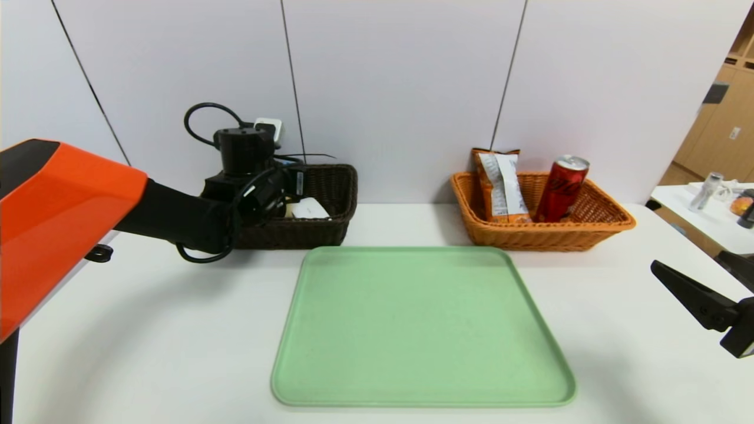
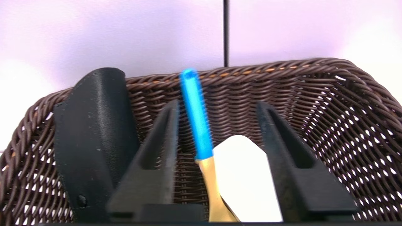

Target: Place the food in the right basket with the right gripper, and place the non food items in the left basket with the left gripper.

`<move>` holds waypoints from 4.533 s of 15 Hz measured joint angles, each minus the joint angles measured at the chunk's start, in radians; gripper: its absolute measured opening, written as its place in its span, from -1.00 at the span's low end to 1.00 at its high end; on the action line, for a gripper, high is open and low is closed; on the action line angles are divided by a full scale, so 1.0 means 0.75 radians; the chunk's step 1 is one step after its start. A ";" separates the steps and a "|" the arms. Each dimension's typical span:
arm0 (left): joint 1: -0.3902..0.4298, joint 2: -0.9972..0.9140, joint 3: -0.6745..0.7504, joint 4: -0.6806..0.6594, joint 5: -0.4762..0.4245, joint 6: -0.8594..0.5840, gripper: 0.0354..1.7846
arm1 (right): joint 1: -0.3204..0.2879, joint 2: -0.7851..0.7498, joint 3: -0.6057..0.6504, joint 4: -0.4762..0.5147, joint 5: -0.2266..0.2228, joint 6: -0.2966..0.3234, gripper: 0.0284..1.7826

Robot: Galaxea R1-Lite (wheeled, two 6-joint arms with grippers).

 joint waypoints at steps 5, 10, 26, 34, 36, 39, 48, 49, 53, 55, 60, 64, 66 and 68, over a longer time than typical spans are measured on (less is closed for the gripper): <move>0.007 -0.073 0.008 0.019 -0.001 0.002 0.45 | 0.000 -0.011 -0.009 -0.002 0.001 0.001 0.90; 0.040 -0.440 0.253 0.089 -0.003 0.004 0.66 | 0.000 -0.116 -0.040 0.066 0.001 -0.002 0.90; 0.275 -1.866 1.768 -0.088 -0.186 -0.119 0.87 | 0.000 -1.067 -0.106 1.197 0.200 0.000 0.90; 0.398 -2.115 1.788 -0.058 -0.259 -0.206 0.88 | 0.004 -1.189 -0.097 1.206 0.254 -0.003 0.90; 0.403 -2.211 1.785 -0.008 -0.374 -0.164 0.89 | 0.006 -1.217 -0.095 1.211 0.258 -0.006 0.90; 0.416 -2.391 1.754 0.197 -0.480 -0.035 0.89 | 0.009 -1.245 -0.101 1.224 0.260 -0.019 0.90; 0.418 -2.802 1.625 0.736 -0.514 0.222 0.89 | 0.012 -1.360 -0.089 1.246 0.255 -0.097 0.90; 0.418 -2.809 1.651 0.733 -0.512 0.224 0.89 | 0.012 -1.374 -0.070 1.249 0.237 -0.099 0.90; 0.418 -2.818 1.756 0.734 -0.506 0.226 0.89 | 0.012 -1.397 0.001 1.244 0.122 -0.123 0.90; 0.416 -2.820 1.780 0.750 -0.499 0.218 0.89 | 0.012 -1.399 0.078 1.231 0.053 -0.124 0.90; 0.418 -2.820 1.788 0.889 -0.390 0.206 0.89 | 0.012 -1.401 0.149 1.226 -0.133 -0.142 0.90; 0.418 -2.819 1.788 0.918 -0.390 0.136 0.89 | 0.012 -1.401 0.190 1.226 -0.173 -0.243 0.90; 0.417 -2.820 1.788 0.912 -0.383 0.047 0.89 | 0.014 -1.399 0.183 1.260 -0.166 -0.188 0.90; 0.416 -2.820 1.788 0.911 -0.354 -0.021 0.89 | 0.014 -1.398 0.167 1.307 -0.201 -0.088 0.90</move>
